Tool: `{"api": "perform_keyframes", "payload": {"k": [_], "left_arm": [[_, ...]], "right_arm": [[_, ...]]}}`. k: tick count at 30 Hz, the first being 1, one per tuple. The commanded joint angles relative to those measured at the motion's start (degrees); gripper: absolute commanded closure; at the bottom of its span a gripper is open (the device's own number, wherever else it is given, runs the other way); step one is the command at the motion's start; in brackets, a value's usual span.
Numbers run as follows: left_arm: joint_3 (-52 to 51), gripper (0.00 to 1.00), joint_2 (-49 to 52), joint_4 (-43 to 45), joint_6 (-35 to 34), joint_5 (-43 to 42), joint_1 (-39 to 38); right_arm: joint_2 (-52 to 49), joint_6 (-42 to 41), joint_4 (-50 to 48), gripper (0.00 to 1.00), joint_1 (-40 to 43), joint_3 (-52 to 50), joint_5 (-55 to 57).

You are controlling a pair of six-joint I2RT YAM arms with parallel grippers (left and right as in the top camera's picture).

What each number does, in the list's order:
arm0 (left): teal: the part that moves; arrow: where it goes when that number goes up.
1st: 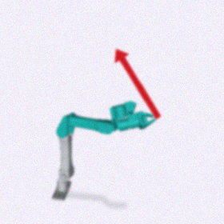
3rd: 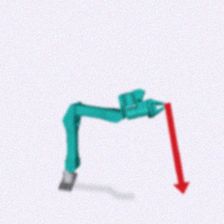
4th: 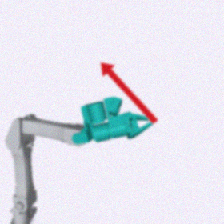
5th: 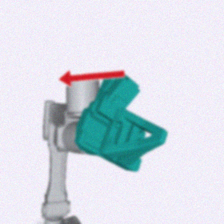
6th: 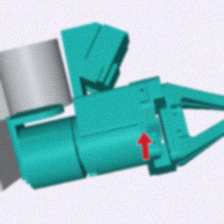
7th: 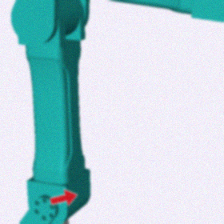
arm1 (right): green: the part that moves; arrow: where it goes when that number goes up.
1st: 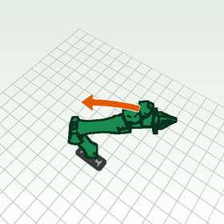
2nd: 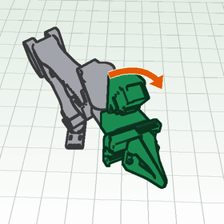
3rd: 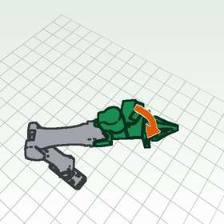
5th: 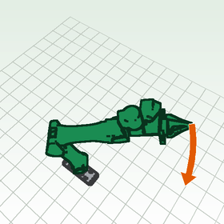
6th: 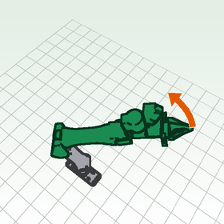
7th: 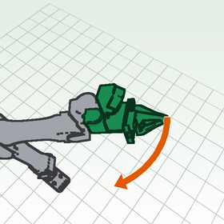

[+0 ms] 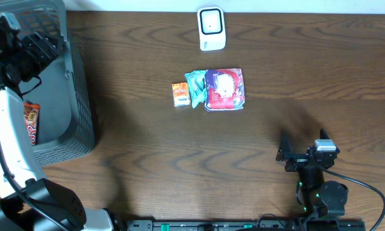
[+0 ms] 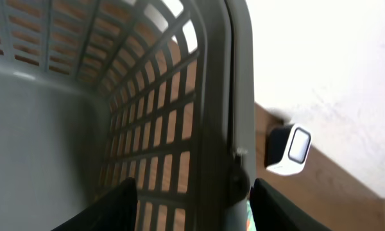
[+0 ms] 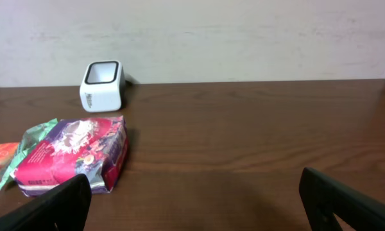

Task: Scan the item barcode
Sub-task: 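Lower the left gripper into the basket over the red chocolate bar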

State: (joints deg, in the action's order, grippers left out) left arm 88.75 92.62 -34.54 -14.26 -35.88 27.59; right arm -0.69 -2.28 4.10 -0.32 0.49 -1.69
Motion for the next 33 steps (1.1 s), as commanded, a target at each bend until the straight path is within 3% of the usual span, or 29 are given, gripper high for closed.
{"api": "perform_keyframes", "payload": {"k": [1, 29, 33], "left_arm": [[0.3, 0.43, -0.7, -0.8, 4.2, -1.0, -0.1], [0.0, 0.43, 3.9, -1.4, 7.0, -1.0, -4.0], [0.0, 0.55, 4.4, -1.0, 7.0, -1.0, -4.0]], "right_arm": [[0.3, 0.8, 0.2, 0.01, 0.2, -0.2, 0.1], [0.3, 0.9, 0.2, 0.01, 0.2, -0.2, 0.1], [0.2, 0.9, 0.2, 0.01, 0.2, -0.2, 0.1]]}}
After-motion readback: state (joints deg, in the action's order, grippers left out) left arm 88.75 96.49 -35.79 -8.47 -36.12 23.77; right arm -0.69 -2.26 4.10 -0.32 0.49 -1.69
